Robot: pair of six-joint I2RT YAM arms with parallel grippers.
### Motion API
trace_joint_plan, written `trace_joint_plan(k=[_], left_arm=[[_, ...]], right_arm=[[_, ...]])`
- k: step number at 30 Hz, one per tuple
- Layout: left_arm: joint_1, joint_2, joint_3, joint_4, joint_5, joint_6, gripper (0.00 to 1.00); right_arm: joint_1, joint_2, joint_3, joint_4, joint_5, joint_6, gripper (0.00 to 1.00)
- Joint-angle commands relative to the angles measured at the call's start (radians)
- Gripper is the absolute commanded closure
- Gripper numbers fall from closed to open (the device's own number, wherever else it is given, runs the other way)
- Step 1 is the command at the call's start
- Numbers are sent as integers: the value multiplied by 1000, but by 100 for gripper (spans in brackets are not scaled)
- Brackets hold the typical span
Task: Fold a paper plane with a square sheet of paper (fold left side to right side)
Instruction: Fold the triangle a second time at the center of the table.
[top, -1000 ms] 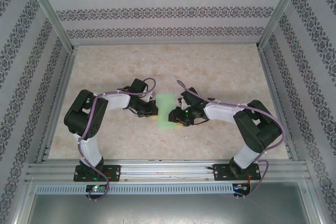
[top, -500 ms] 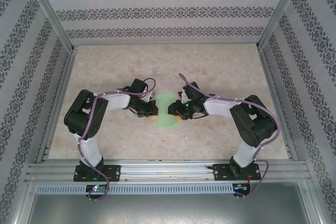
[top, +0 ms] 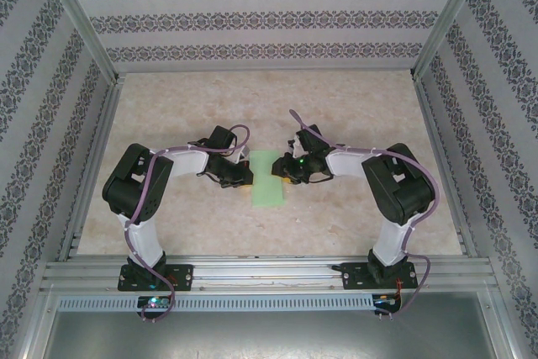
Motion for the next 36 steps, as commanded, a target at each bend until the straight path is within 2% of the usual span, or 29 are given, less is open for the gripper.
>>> trace_joint_plan(k=[1,4,8,11,15,18,22,28,32,36], left_arm=[[-10,-6,-22,-18,-25,26,95],[-11,-11,-17,-16,-25,27,92],[-11,-32,-9,-17,-29,31,86],[-11,-71,-4,-29,-50,38,75],[-10,-175,-30,-15,-96,58,56],[-25,-272,-79,7,-120,94,50],[-94,-383,-132,-8,-186,171,45],[-247,-488,-161,-30,-323,249,39],[-354,-477,-136,-38,-417,283,36],[-423,-408,-87,-53,-483,301,35]], right_arm=[[-16,24,31,6,-25,-33,68],[-23,36,42,-3,-35,-46,74],[-33,42,45,-6,-57,-56,88],[-39,36,42,-10,-65,-58,96],[-51,19,30,-12,-80,-37,98],[-54,0,15,-18,-87,-11,99],[-57,-22,0,-22,-93,17,99],[-57,-60,-9,-26,-98,48,99],[-59,-66,-4,-36,-100,60,99],[-57,-56,1,-36,-99,63,99]])
